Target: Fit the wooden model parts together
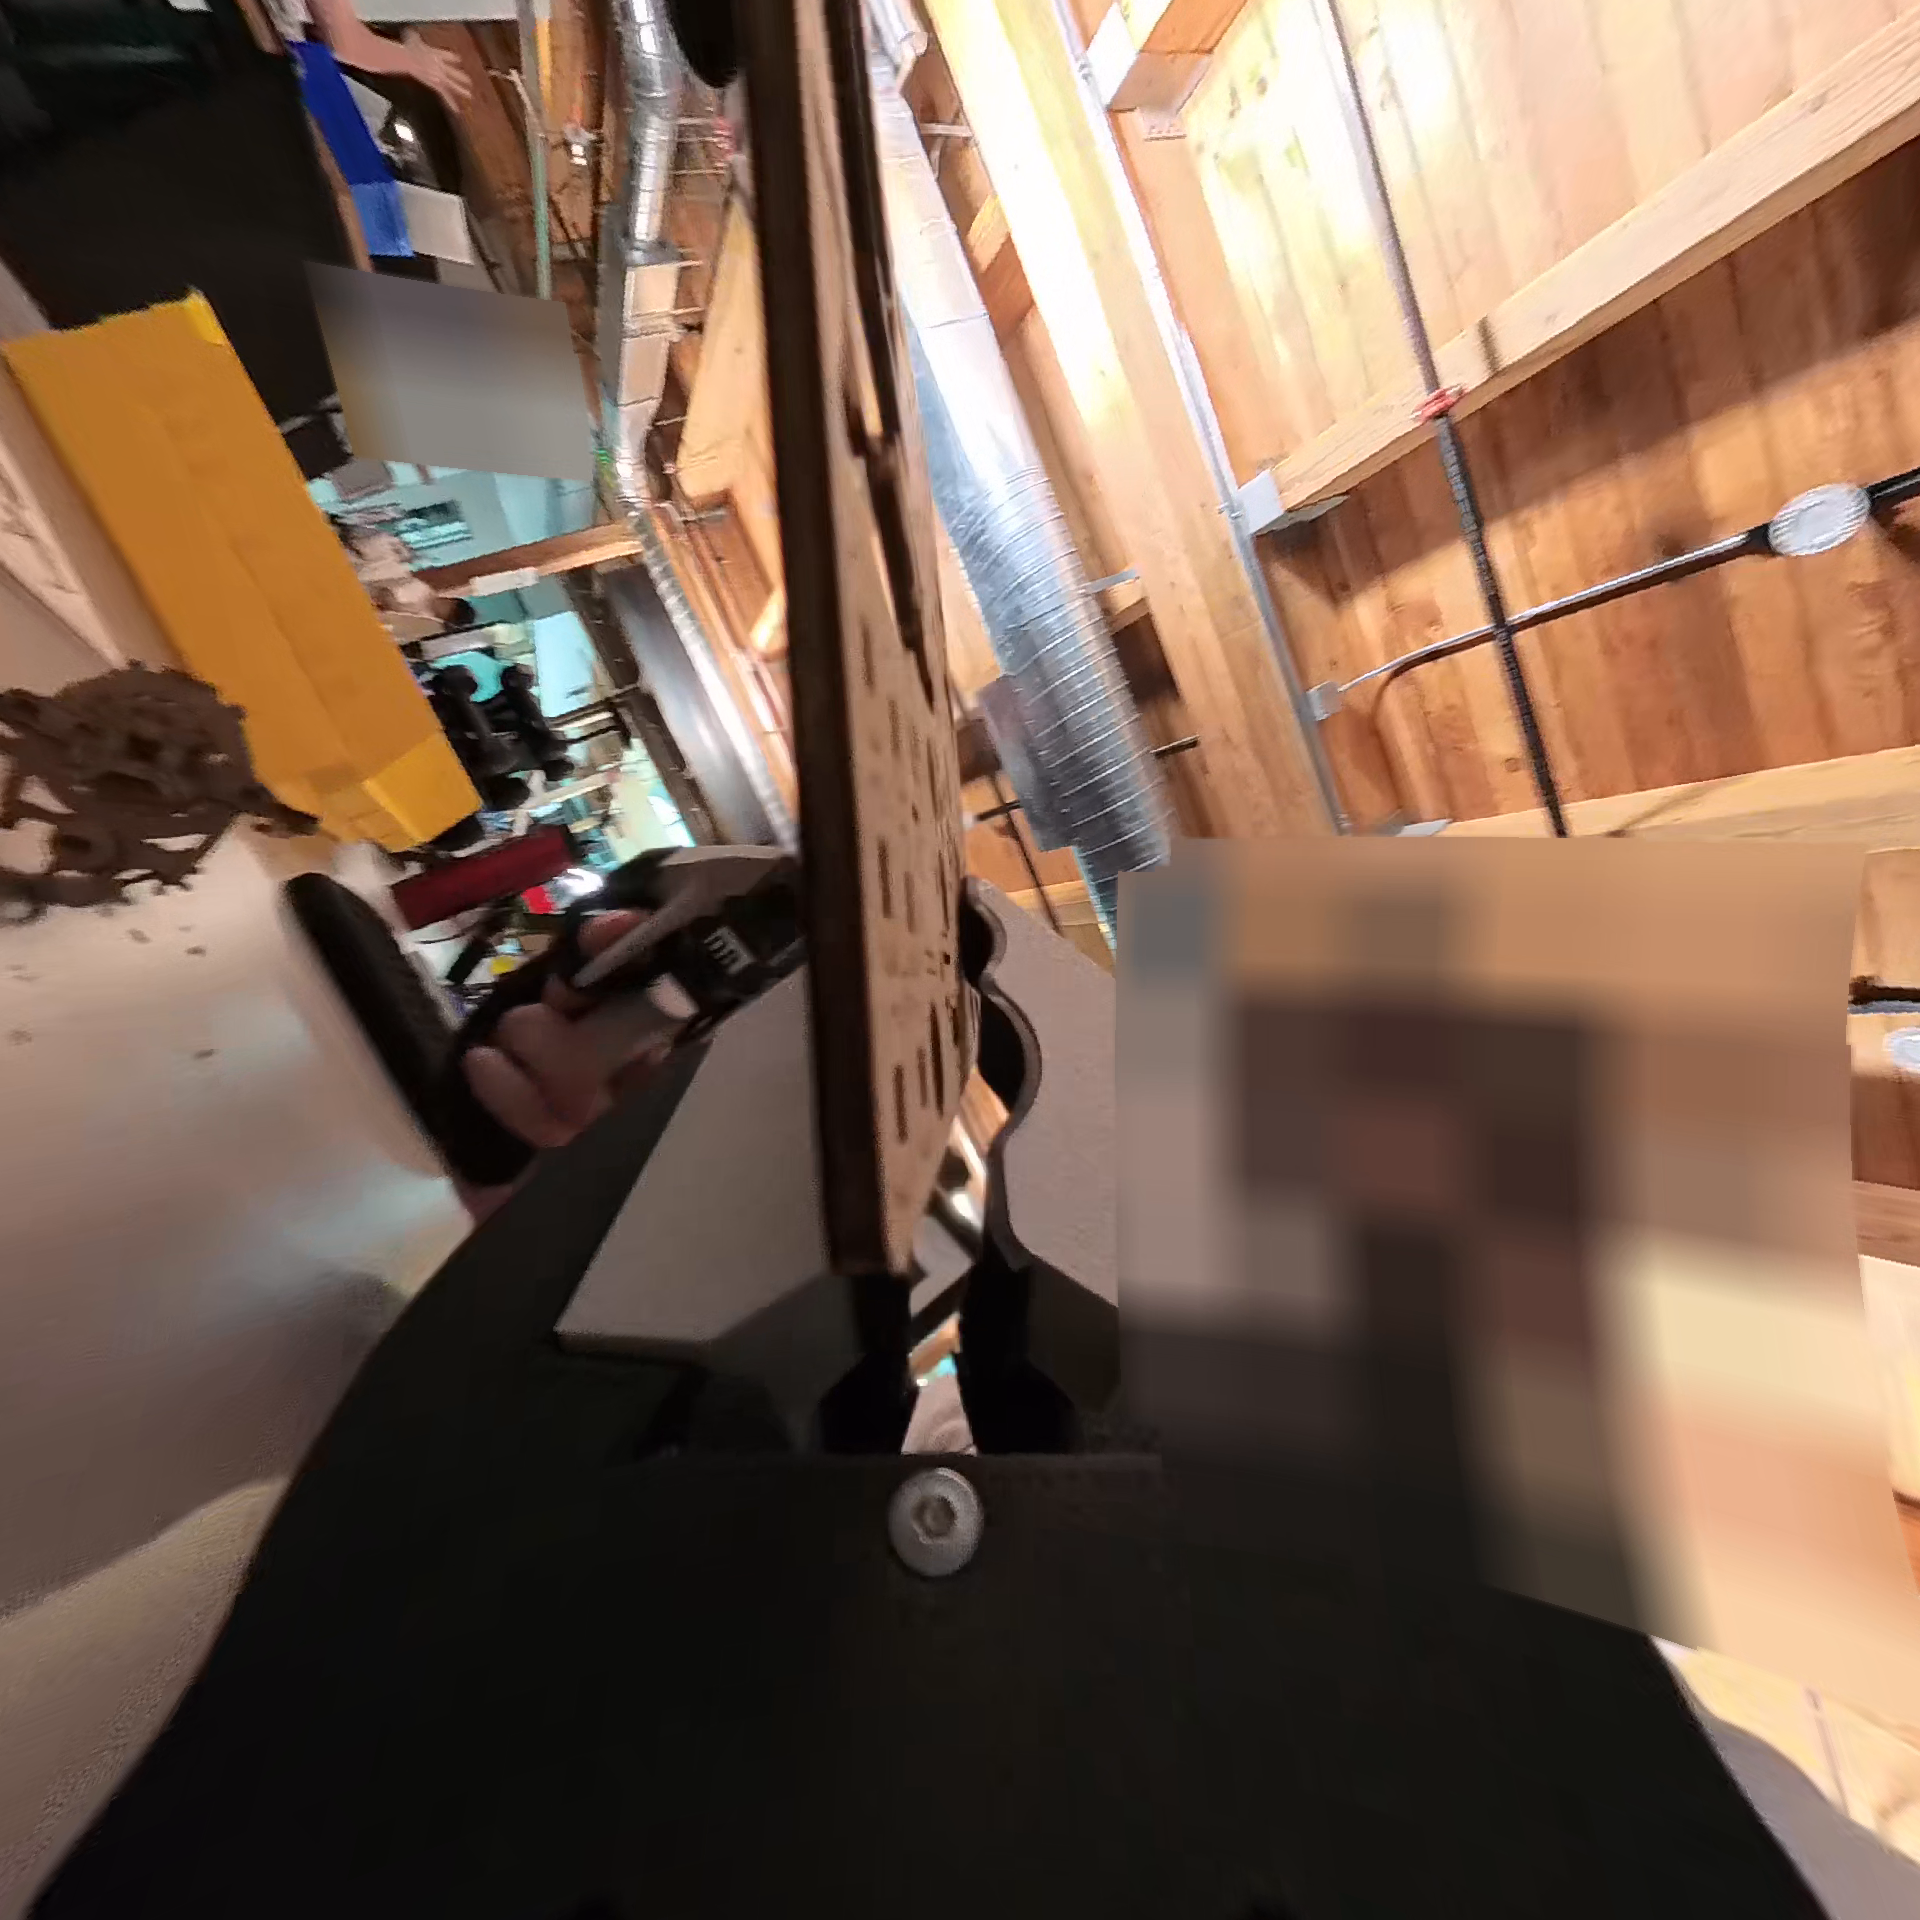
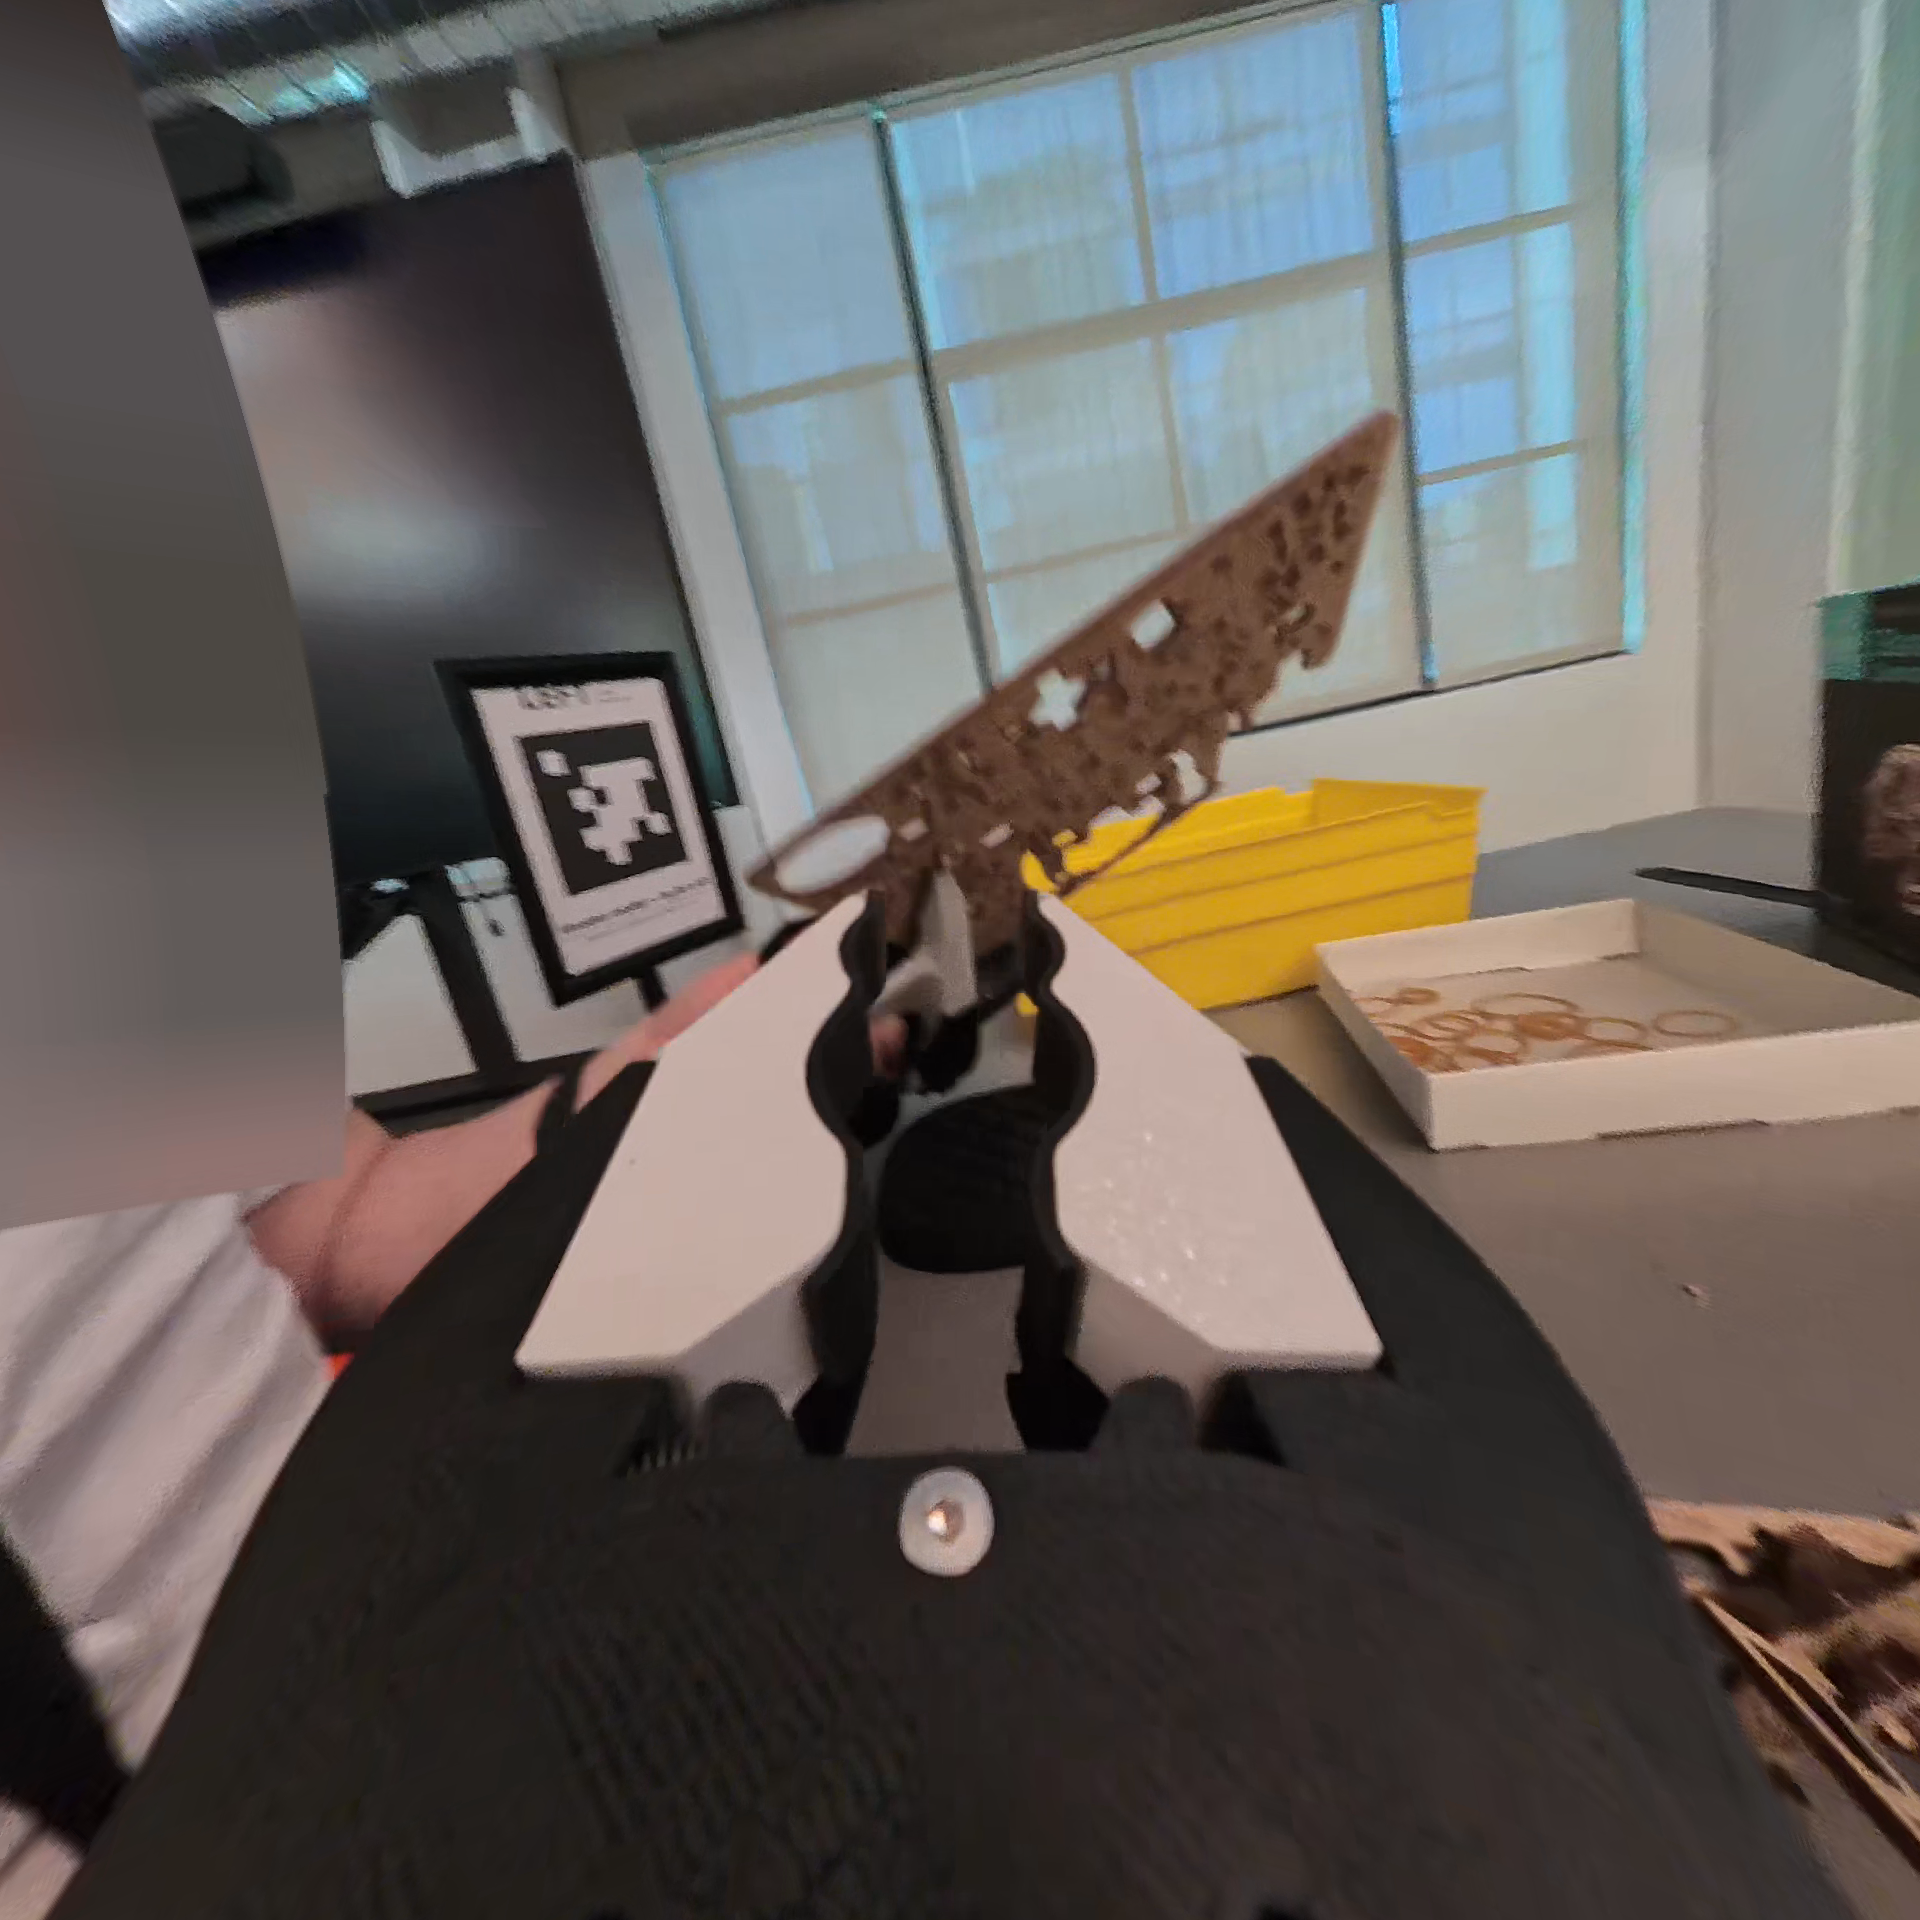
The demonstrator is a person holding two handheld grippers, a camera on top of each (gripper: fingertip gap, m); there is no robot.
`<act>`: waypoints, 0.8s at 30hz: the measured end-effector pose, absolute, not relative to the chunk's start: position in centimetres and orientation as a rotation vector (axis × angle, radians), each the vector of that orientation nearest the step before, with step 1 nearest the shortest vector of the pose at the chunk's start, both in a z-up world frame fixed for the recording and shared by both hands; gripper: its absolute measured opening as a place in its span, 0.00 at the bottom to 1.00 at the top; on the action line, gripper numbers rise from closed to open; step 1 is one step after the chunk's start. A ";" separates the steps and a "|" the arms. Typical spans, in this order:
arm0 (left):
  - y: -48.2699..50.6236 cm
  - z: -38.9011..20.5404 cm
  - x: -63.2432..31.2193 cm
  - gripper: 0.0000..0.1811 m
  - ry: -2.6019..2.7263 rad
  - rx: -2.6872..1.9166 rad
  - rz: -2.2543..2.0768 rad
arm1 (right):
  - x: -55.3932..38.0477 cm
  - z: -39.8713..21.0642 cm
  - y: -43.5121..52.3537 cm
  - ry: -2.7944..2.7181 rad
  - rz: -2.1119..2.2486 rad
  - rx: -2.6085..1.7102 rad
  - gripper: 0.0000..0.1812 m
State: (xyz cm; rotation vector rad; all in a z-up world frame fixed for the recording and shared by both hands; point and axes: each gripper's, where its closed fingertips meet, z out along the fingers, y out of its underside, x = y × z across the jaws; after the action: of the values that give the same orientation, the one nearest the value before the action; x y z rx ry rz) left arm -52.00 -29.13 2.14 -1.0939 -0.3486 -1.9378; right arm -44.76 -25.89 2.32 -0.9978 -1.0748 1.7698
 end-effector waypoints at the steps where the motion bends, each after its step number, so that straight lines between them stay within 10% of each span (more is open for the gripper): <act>1: -29.2 2.6 -52.0 0.01 -0.348 -1.068 -1.967 | -45.2 1.9 -25.8 -1.084 1.704 -1.025 0.12; 24: -28.6 3.7 -50.1 0.00 -0.465 -0.843 -2.304 | -50.1 4.3 -28.4 -1.145 1.169 -0.995 0.06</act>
State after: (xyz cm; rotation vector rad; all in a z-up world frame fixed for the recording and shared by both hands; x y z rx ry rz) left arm -50.05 -28.56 3.69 -0.8429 -0.4646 -2.3043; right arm -50.13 -28.45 4.30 -0.9949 -1.1453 1.1692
